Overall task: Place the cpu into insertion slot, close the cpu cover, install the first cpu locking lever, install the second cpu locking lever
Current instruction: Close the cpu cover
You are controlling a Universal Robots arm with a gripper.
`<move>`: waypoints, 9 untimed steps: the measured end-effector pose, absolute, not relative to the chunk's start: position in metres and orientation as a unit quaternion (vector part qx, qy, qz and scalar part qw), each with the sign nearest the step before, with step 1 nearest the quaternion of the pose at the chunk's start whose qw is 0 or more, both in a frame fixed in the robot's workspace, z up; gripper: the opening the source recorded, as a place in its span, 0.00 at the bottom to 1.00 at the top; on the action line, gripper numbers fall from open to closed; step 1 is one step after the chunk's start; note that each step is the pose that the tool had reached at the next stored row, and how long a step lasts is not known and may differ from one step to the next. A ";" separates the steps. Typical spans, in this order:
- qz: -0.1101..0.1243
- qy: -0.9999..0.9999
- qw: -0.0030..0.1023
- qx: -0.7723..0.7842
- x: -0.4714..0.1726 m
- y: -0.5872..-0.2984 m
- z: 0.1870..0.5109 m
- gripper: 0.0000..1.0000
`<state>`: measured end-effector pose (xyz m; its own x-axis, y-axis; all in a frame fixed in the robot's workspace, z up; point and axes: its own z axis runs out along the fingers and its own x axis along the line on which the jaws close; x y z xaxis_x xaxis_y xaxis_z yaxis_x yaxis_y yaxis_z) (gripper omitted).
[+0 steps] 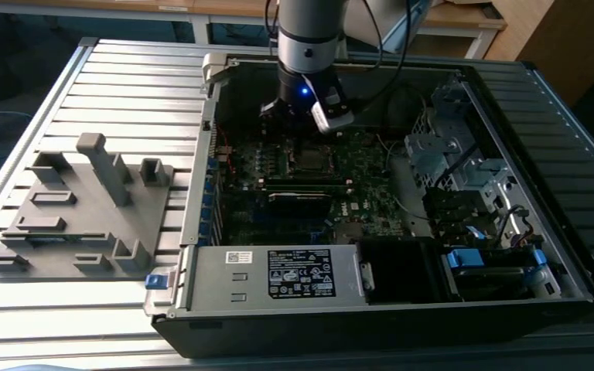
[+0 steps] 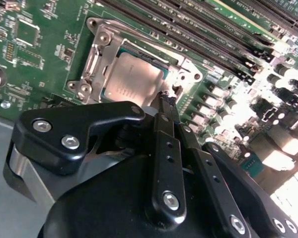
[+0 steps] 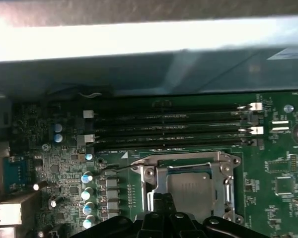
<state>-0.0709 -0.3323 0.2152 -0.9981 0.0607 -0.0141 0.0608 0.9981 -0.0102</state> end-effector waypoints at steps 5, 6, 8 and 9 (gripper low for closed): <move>-0.005 1.000 0.007 0.030 -0.072 -0.332 0.215 0.10; -0.005 1.000 0.007 0.030 -0.072 -0.332 0.215 0.10; -0.005 1.000 0.007 0.030 -0.072 -0.332 0.213 0.10; -0.005 1.000 0.007 0.030 -0.072 -0.332 0.212 0.10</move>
